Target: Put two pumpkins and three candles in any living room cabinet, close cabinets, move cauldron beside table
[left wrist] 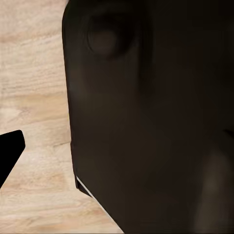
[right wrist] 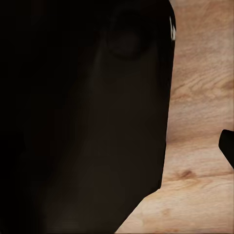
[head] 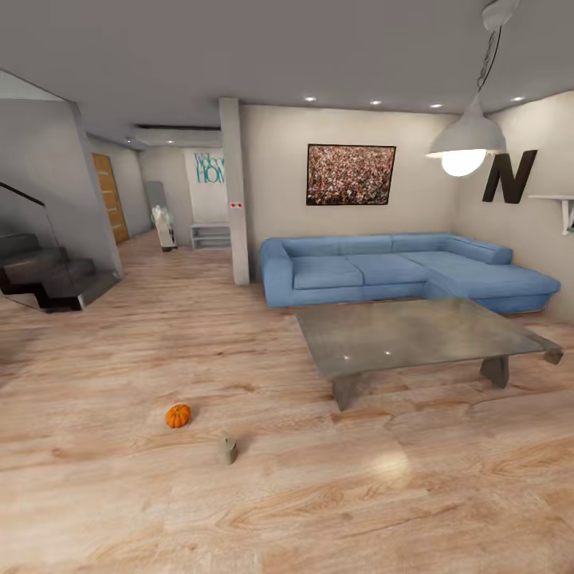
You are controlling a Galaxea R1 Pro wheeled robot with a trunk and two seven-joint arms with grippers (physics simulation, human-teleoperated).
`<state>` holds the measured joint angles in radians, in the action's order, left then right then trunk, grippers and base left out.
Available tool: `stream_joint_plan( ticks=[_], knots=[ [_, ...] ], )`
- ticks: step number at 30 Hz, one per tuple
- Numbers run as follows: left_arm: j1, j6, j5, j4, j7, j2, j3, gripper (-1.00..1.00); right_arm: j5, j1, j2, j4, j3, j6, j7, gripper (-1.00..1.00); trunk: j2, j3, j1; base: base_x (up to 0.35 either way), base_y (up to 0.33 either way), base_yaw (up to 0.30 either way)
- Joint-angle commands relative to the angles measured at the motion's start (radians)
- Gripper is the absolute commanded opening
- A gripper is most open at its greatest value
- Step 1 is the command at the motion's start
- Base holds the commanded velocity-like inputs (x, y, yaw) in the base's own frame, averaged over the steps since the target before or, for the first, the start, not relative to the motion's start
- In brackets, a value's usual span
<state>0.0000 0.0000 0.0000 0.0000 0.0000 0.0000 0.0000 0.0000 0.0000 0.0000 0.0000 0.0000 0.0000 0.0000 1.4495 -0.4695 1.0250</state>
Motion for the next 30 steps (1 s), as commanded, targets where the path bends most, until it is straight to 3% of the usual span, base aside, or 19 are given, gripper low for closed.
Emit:
stream_joint_plan(
  ticks=[1,3,22,30],
  knots=[
    [-0.006,-0.006,-0.004,-0.001,-0.001,0.006,-0.004,1.00,-0.003,-0.005,-0.004,0.000,-0.003,-0.003,-0.003,1.00,0.000,-0.001,0.000,0.000,0.000,0.000],
    [-0.011,-0.017,-0.005,-0.001,0.000,0.015,-0.004,1.00,-0.002,-0.004,-0.004,-0.001,-0.002,-0.003,-0.003,1.00,0.000,-0.001,0.000,0.000,0.000,0.000],
    [-0.011,-0.019,-0.005,-0.001,0.000,0.015,-0.004,1.00,-0.002,-0.004,-0.004,-0.001,-0.002,-0.003,-0.003,1.00,0.000,-0.001,0.000,0.000,0.000,0.000],
    [-0.011,-0.027,-0.003,-0.002,-0.001,0.018,-0.005,1.00,-0.004,-0.002,0.001,-0.002,-0.009,-0.004,0.006,1.00,0.000,-0.001,0.000,0.000,0.000,-0.259]
  ],
)
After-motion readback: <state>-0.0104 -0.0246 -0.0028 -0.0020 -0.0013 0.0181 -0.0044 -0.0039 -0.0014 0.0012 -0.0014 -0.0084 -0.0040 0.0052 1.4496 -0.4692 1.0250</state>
